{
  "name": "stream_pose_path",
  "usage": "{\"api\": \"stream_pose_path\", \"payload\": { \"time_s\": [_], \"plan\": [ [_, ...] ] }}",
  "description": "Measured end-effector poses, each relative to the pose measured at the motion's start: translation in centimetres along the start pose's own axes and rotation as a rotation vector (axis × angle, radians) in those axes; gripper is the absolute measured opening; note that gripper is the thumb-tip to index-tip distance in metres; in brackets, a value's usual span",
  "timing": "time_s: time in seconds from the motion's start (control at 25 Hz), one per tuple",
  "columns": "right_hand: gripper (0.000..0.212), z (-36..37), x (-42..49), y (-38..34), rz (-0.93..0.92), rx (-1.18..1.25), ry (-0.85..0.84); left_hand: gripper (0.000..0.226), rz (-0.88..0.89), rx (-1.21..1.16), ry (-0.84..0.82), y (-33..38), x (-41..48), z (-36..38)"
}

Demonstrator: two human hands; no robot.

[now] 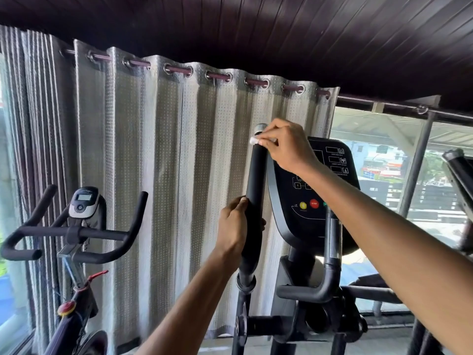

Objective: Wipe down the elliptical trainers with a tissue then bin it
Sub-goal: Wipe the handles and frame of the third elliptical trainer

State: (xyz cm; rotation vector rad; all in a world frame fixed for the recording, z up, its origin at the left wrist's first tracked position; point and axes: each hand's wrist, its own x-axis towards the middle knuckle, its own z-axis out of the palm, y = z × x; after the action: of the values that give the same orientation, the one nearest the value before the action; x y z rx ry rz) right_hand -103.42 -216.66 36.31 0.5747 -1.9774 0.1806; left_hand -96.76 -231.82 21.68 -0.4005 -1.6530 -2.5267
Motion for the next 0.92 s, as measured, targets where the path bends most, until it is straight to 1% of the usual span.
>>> {"api": "stream_pose_path", "payload": {
  "time_s": [0.12, 0.16, 0.28, 0.32, 0.44, 0.56, 0.64, 0.76, 0.92],
  "plan": [
    [0.016, 0.1, -2.5, 0.5, 0.103, 0.094, 0.135, 0.026, 0.002, 0.016, 0.006, 0.0, -0.3, 0.0],
    [0.015, 0.1, -3.9, 0.1, 0.104, 0.137, 0.148, 0.025, -0.001, 0.019, 0.003, 0.0, -0.3, 0.1],
    [0.013, 0.0, -7.6, -3.0, 0.009, 0.279, 0.057, 0.024, -0.002, 0.001, 0.011, -0.1, -0.1, 0.0],
    [0.012, 0.1, -8.2, -3.7, -0.023, 0.281, 0.051, 0.024, 0.0, 0.002, 0.007, 0.0, 0.0, 0.1],
    [0.014, 0.4, -6.1, -3.1, -0.081, 0.161, 0.047, 0.022, 0.001, -0.004, -0.015, 0.3, -0.6, 0.1],
    [0.019, 0.0, -0.7, -1.5, 0.002, -0.041, -0.007, 0.021, -0.01, -0.035, -0.023, 0.9, -1.0, 0.0],
    [0.02, -0.3, 1.5, -1.3, 0.004, -0.144, -0.081, 0.025, -0.04, -0.071, -0.033, 1.1, -0.9, -0.2],
    [0.017, -0.4, 2.0, -2.4, -0.099, -0.19, -0.217, 0.037, -0.08, -0.019, -0.08, 0.7, -1.3, -1.1],
    [0.018, -0.5, 0.9, -3.5, -0.038, -0.216, -0.224, 0.042, -0.106, 0.006, -0.119, -0.4, -2.2, -2.2]
  ]
}}
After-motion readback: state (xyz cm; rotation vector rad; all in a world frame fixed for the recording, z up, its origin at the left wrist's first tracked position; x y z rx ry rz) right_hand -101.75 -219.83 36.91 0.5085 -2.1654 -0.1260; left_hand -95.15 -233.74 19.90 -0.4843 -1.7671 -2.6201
